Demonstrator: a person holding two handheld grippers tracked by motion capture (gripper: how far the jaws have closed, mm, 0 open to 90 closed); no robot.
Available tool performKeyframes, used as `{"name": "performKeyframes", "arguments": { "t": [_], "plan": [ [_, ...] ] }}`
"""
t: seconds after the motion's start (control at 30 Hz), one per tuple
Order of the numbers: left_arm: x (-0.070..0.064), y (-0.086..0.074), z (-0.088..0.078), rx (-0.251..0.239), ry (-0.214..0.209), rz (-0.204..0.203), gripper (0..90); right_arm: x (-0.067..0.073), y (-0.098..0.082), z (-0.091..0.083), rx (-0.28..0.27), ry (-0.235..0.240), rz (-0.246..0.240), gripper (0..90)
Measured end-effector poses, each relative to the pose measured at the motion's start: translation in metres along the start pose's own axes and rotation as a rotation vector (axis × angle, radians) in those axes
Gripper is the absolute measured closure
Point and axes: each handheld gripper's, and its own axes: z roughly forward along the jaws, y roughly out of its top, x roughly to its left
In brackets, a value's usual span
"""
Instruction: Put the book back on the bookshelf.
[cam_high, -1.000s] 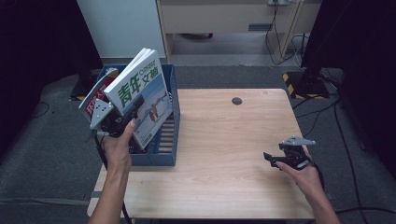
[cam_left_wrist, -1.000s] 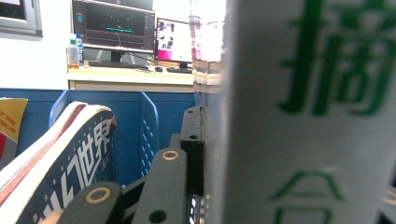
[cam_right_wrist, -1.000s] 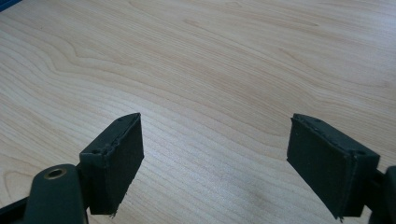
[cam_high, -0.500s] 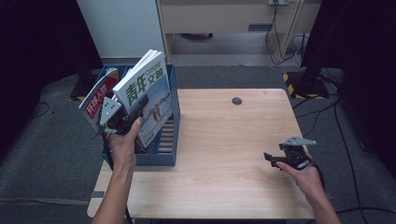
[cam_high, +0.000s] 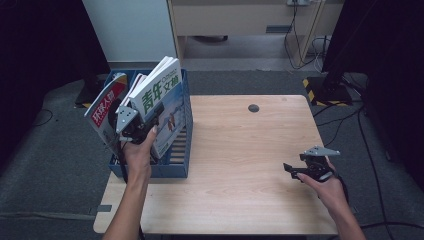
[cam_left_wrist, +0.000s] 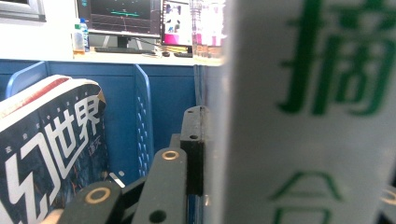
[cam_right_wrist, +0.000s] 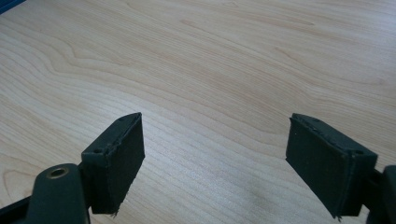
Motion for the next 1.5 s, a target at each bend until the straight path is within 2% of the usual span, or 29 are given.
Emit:
{"name": "performKeyframes", "arguments": {
  "t": [0.53,1.07,1.5],
  "plan": [
    [0.001,-0.008,0.008,0.007,-0.006,-0.012,73.7,-0.001,-0.002,0.001,0.002,-0.001,0.004,19.7],
    [-0.004,-0.011,0.012,0.001,0.023,-0.047,73.6,-0.002,-0.002,0.000,0.004,0.000,0.008,19.7],
    [-0.005,-0.020,0.018,0.019,0.028,-0.037,73.6,-0.003,-0.003,0.000,0.007,-0.001,0.010,19.7]
  ]
}}
